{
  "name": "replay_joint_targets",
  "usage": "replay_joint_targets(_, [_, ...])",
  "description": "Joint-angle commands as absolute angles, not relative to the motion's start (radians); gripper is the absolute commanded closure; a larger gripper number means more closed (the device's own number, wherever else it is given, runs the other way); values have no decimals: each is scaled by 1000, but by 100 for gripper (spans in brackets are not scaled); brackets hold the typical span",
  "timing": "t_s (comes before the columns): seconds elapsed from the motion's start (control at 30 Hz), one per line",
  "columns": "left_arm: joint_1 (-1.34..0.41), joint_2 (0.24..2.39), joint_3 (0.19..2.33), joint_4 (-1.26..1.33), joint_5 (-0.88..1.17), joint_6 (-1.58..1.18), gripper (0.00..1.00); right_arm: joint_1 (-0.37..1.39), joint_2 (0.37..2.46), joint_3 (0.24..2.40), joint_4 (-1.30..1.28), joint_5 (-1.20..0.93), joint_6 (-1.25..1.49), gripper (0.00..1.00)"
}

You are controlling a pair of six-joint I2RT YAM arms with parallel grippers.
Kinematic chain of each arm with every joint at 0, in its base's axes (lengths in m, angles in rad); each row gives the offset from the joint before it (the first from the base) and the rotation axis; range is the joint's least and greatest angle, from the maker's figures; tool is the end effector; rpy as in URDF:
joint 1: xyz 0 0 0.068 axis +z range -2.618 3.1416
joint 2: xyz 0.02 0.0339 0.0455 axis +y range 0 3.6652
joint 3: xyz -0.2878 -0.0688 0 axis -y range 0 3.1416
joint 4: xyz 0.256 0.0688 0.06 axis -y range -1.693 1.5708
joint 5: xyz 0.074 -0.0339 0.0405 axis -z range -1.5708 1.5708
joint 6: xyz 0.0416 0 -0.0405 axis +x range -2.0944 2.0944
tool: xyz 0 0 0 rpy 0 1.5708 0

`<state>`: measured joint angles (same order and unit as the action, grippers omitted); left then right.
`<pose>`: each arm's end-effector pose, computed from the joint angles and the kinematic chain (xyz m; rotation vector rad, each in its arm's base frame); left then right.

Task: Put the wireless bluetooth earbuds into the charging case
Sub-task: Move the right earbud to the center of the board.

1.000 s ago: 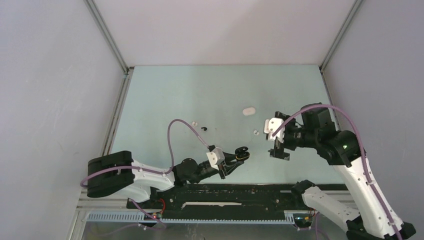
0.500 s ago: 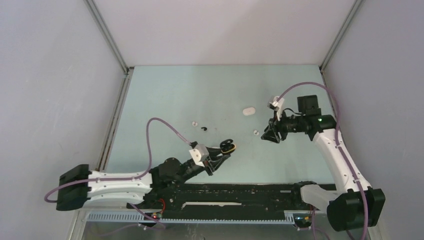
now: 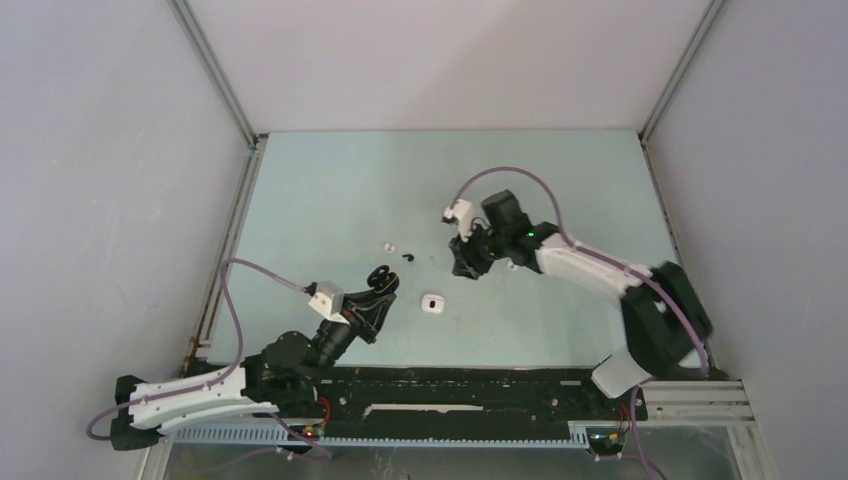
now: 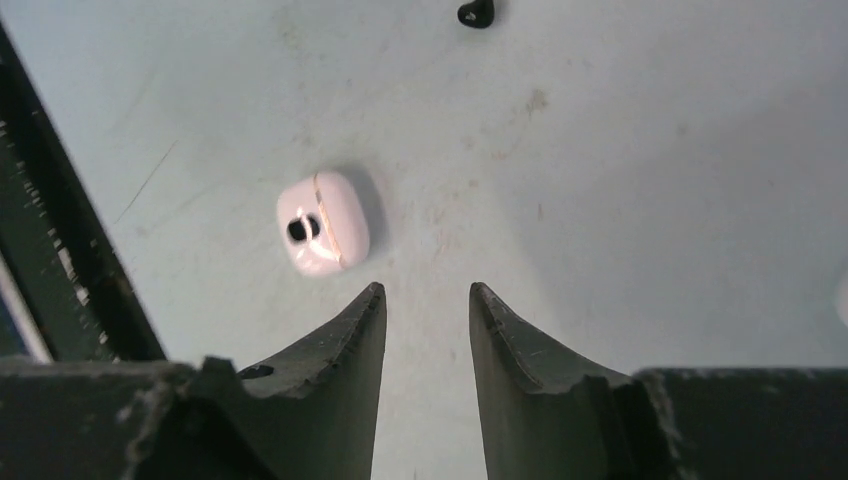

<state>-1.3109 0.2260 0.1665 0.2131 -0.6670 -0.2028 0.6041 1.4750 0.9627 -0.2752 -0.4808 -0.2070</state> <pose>0.0516 -0.0940 0.2390 0.2530 1.4746 -0.7619 0.2551 0.1995 0.2482 -1.1503 2.0738 0.7592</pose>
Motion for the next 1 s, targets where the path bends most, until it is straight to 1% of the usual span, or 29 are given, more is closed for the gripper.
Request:
replay_joint_targets(0.0, [-1314, 212, 195, 110, -707, -229, 100, 673, 1677, 1137, -169, -399, -199, 60])
replay_joint_targets(0.13, [-1315, 249, 232, 95, -699, -195, 100, 712, 1841, 1277, -174, -381, -239, 50])
replay_joint_targets(0.23, [-1314, 274, 250, 104, -684, -176, 100, 723, 1961, 1395, -215, -413, -205, 44])
replay_joint_targets(0.37, [-1316, 307, 265, 115, -655, -165, 100, 740, 2090, 1524, -260, -409, -161, 41])
replay_joint_targets(0.53, [-1316, 322, 274, 114, -634, -161, 100, 766, 2173, 1614, -297, -327, -136, 41])
replay_joint_targets(0.73, [-1316, 326, 265, 130, -626, -158, 100, 773, 2212, 1629, -302, -263, -126, 43])
replay_joint_targets(0.8, [-1316, 334, 263, 137, -623, -158, 100, 775, 2228, 1644, -319, -260, -126, 46])
replay_joint_targets(0.97, [-1316, 355, 265, 150, -612, -158, 100, 780, 2245, 1646, -331, -247, -127, 56])
